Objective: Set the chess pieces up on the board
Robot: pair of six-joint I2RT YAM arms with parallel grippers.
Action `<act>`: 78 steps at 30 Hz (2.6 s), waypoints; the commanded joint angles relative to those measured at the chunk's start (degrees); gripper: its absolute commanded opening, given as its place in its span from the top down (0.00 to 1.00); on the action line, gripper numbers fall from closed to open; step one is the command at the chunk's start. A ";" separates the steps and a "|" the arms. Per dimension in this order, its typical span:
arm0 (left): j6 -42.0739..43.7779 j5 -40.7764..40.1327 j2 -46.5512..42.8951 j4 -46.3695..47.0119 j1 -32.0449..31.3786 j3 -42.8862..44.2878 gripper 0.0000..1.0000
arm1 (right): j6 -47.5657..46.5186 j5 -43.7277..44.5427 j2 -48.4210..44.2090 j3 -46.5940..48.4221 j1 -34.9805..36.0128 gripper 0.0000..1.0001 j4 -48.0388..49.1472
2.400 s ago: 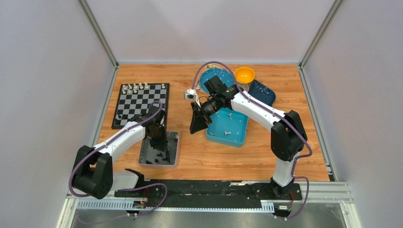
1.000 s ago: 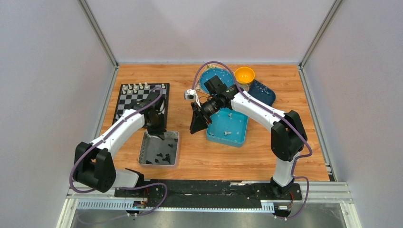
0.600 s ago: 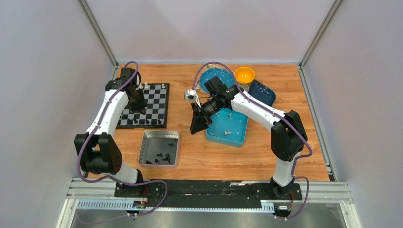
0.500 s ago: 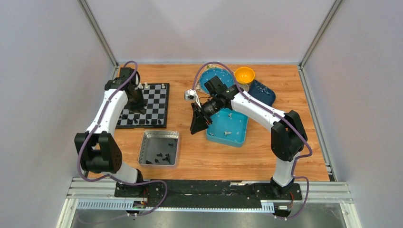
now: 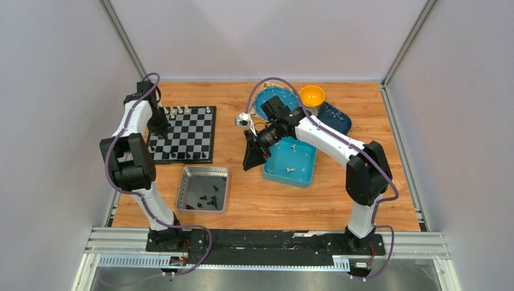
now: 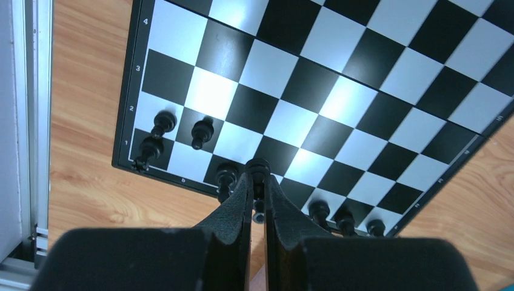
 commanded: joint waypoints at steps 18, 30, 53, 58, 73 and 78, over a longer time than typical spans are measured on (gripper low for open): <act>2.68 -0.60 7.55 0.84 2.71 2.34 0.92 | -1.38 -1.43 0.70 2.92 -0.44 0.69 -1.31; 2.77 0.19 8.43 -0.30 2.80 1.63 0.91 | -1.65 -1.52 0.88 3.10 -0.44 0.69 -1.57; 2.16 0.54 10.54 -3.29 2.88 4.97 0.74 | -2.26 -1.69 1.14 3.10 -0.35 0.69 -2.10; 2.07 0.46 10.72 -4.34 2.88 6.82 0.71 | -2.53 -1.69 1.05 3.10 -0.35 0.69 -2.28; 2.07 0.90 7.91 -4.08 2.88 7.52 0.72 | -2.70 -2.04 0.97 3.01 -0.44 0.69 -2.54; 2.59 1.25 7.20 -3.73 2.97 7.52 0.73 | -2.70 -2.22 1.05 3.10 -0.44 0.69 -2.54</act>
